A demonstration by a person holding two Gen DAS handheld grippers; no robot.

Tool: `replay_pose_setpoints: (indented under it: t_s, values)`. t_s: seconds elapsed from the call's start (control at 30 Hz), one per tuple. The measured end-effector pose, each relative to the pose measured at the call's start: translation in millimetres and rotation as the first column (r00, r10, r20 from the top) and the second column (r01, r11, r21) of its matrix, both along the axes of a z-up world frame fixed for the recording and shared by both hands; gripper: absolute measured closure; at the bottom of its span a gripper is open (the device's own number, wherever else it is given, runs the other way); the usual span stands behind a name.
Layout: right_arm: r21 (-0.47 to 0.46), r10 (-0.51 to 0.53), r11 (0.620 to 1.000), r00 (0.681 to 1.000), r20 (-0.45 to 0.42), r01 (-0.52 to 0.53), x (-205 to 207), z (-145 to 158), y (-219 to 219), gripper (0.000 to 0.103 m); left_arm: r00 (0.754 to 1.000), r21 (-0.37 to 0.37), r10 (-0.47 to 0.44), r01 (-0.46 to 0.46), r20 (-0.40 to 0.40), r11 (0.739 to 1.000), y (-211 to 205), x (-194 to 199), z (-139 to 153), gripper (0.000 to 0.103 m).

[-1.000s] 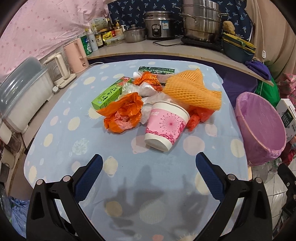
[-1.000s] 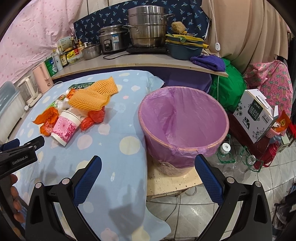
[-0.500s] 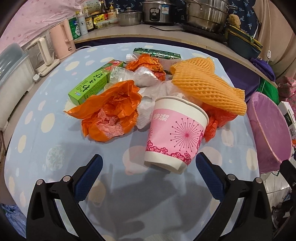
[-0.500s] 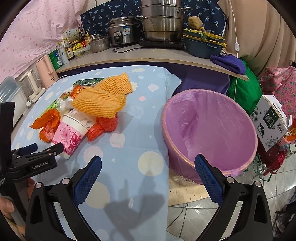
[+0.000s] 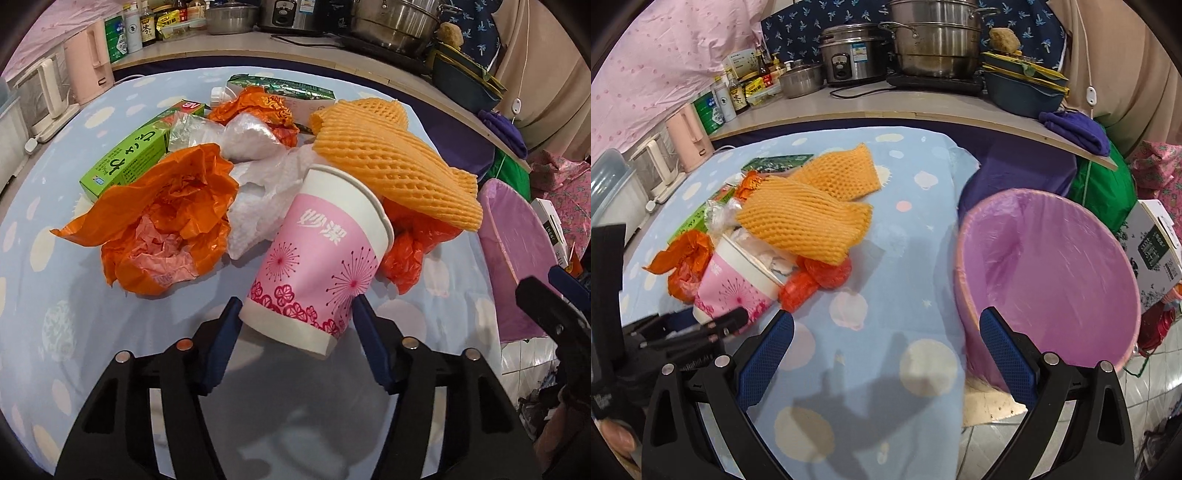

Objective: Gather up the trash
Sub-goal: 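Grasp the pink paper cup with the left gripper while the right gripper grasps an orange foam net, then carry the cup and foam net over the pink bin and release both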

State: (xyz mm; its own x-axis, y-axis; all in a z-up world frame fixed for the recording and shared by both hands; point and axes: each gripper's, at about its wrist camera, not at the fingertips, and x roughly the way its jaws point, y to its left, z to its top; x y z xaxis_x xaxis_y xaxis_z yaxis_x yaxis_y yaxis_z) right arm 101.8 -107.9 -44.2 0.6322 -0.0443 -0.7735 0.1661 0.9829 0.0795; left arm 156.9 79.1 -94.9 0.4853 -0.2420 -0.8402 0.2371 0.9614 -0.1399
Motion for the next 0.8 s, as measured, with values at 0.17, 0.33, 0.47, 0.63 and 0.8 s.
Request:
replay_pose_setpoints:
  t_s: [0.17,0.33,0.47,0.63,0.8]
  values:
    - [0.033,0.036,0.999,0.999,0.033,-0.037,25.7,1.0,5.7,0.019,1.000,0.003,-0.006,0.006,0.016,1.000,3.2,-7.9,5.2,0.050]
    - [0.080,0.050,0.995,0.998,0.041,-0.053,52.2,-6.2,4.3,0.030,1.000,0.000,0.007,-0.007,0.028,1.000,13.3,-10.7,12.6,0.050]
    - [0.147,0.056,0.987,0.998,0.031,-0.060,67.6,-14.4,0.4,0.044,0.999,0.002,0.018,-0.018,0.036,1.000,19.7,-14.2,19.0,0.050]
    - [0.169,0.076,0.982,0.997,0.030,-0.080,74.3,-19.1,3.6,0.073,0.999,0.017,0.035,-0.036,0.040,0.999,26.1,-20.1,23.1,0.050]
    - [0.167,0.084,0.982,0.995,0.057,-0.093,66.6,-9.4,5.3,0.090,0.998,0.025,0.046,-0.047,0.048,0.999,27.6,-27.6,27.1,0.050]
